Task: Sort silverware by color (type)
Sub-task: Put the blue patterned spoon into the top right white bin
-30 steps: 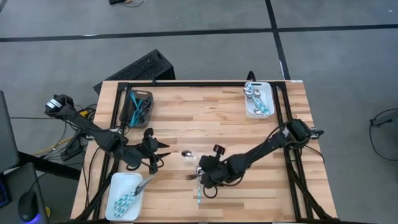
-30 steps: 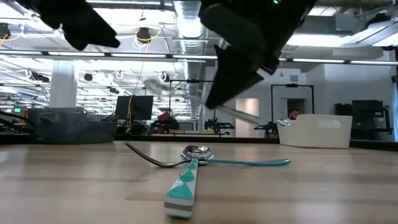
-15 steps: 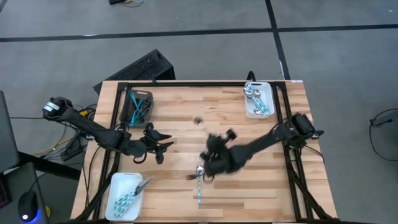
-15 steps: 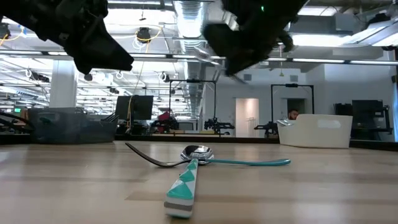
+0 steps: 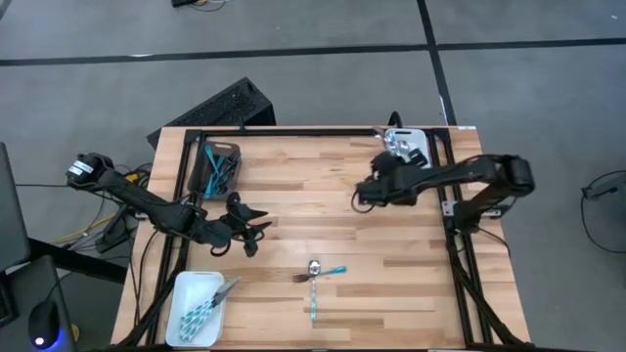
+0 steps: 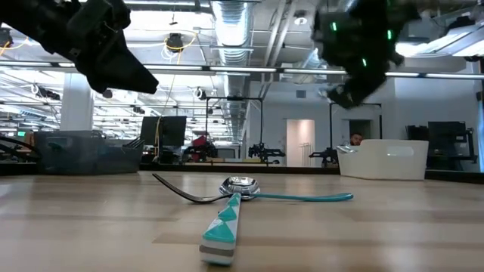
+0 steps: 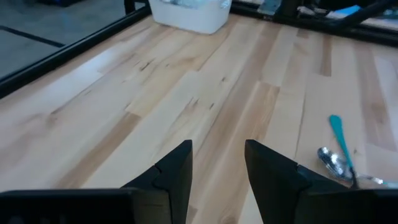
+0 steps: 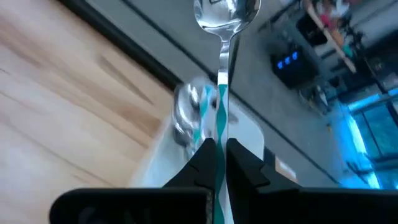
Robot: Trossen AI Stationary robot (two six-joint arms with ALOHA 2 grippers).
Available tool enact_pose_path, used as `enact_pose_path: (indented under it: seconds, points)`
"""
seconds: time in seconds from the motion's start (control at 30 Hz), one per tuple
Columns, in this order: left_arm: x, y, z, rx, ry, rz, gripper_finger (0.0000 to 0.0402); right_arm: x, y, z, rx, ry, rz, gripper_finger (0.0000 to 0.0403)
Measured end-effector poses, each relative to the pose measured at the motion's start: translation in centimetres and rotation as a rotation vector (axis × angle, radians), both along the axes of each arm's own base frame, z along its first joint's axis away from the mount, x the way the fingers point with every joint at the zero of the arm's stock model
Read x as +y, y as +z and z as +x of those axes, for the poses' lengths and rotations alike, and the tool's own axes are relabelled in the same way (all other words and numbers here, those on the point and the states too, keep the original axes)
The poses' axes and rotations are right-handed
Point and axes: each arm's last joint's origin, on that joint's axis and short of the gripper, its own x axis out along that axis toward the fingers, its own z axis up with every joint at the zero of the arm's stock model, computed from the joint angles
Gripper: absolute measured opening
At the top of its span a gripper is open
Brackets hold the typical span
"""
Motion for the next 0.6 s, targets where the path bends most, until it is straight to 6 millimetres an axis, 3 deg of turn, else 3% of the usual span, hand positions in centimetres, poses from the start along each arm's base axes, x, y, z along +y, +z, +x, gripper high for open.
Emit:
enact_pose_path:
  seconds: [0.27,0.6]
  points:
    - [0.1,-0.2,-0.2,0.02,0.026,0.007,0.0133,-3.1,-4.2,-4.7,0.003,0.018,0.16,0.0044]
    - [0.6,-0.2,-0.1,0.008,0.071,0.003,0.0133,-5.8,-4.2,-6.5,-0.152,0.012,0.246,0.0117]
